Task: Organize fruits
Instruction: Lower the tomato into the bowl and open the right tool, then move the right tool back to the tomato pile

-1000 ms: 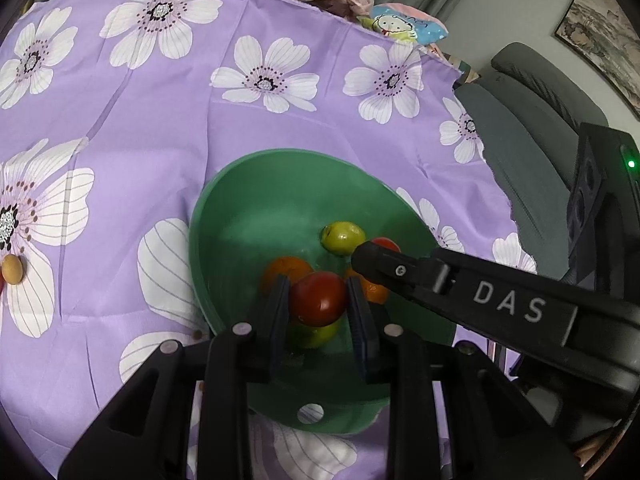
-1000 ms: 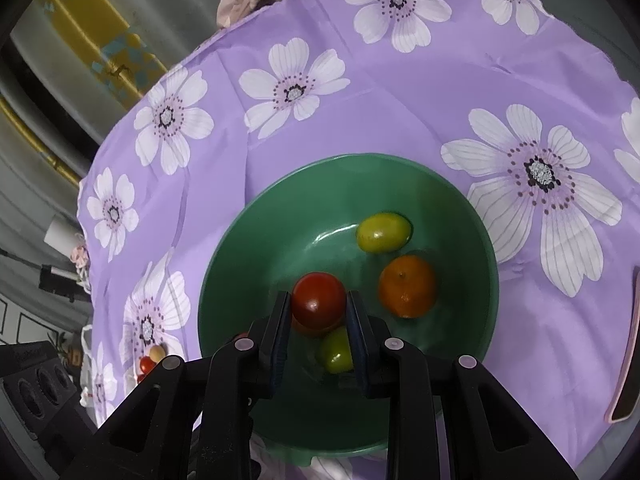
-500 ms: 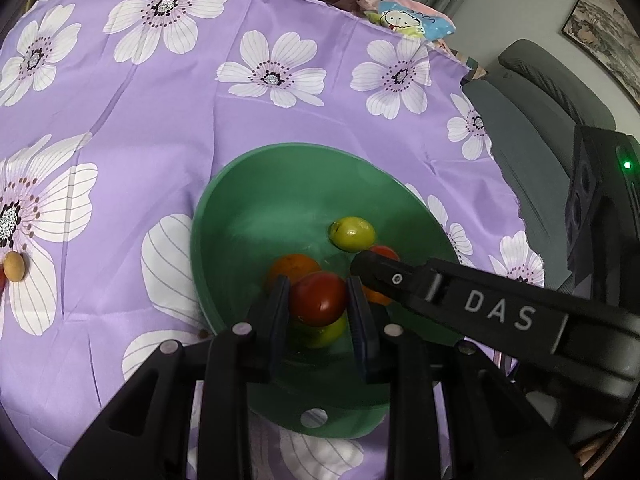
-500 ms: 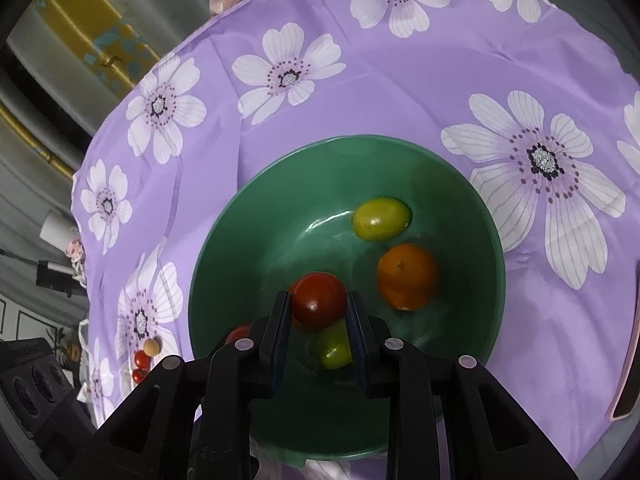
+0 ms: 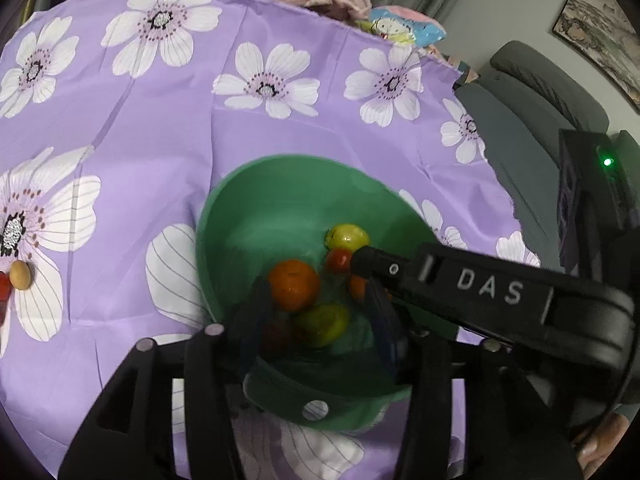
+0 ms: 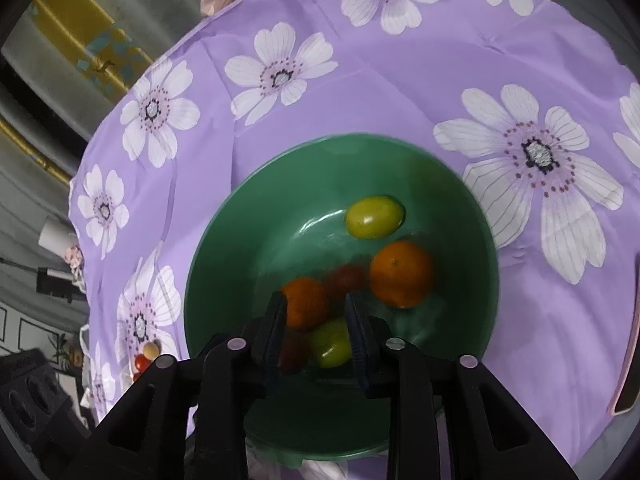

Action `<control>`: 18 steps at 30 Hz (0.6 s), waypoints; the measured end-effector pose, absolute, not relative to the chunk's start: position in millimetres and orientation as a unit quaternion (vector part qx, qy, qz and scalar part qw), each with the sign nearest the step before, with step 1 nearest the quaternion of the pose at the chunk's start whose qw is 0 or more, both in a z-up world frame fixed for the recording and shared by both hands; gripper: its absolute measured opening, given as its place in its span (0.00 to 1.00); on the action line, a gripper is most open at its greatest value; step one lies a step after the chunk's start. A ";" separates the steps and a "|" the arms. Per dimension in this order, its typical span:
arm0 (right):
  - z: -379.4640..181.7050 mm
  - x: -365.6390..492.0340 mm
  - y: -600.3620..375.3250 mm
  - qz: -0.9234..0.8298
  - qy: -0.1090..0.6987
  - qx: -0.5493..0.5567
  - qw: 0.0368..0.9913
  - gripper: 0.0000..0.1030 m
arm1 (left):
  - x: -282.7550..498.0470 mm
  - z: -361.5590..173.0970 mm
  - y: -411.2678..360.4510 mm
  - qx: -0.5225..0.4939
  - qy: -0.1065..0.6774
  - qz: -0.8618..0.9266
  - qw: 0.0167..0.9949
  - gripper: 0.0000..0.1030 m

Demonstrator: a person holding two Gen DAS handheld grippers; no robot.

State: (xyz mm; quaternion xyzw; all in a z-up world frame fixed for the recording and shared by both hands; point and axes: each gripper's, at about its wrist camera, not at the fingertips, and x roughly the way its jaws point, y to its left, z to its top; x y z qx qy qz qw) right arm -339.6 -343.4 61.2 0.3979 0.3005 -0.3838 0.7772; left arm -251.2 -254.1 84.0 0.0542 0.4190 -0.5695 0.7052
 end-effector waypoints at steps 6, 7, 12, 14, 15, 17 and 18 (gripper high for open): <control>70.4 -340.9 -339.0 -0.379 0.276 0.388 0.794 0.47 | -240.1 101.7 -228.8 0.023 0.406 -0.567 0.716 0.59; 72.2 -340.1 -337.5 -0.378 0.272 0.384 0.797 0.49 | -238.1 104.2 -224.8 0.019 0.404 -0.567 0.718 0.61; 80.9 -335.4 -330.0 -0.368 0.254 0.371 0.814 0.50 | -221.2 115.5 -193.9 0.011 0.388 -0.547 0.742 0.67; 83.6 -332.6 -326.5 -0.362 0.248 0.366 0.821 0.53 | -208.8 117.5 -179.4 0.006 0.385 -0.529 0.756 0.69; 84.6 -330.3 -324.8 -0.358 0.247 0.363 0.824 0.53 | -202.9 117.7 -173.9 0.003 0.386 -0.520 0.762 0.69; 85.6 -324.9 -322.4 -0.352 0.247 0.359 0.828 0.53 | -188.3 116.6 -160.1 -0.004 0.388 -0.495 0.778 0.70; 85.8 -322.0 -320.2 -0.348 0.247 0.358 0.831 0.53 | -181.0 116.1 -154.6 -0.002 0.388 -0.485 0.783 0.70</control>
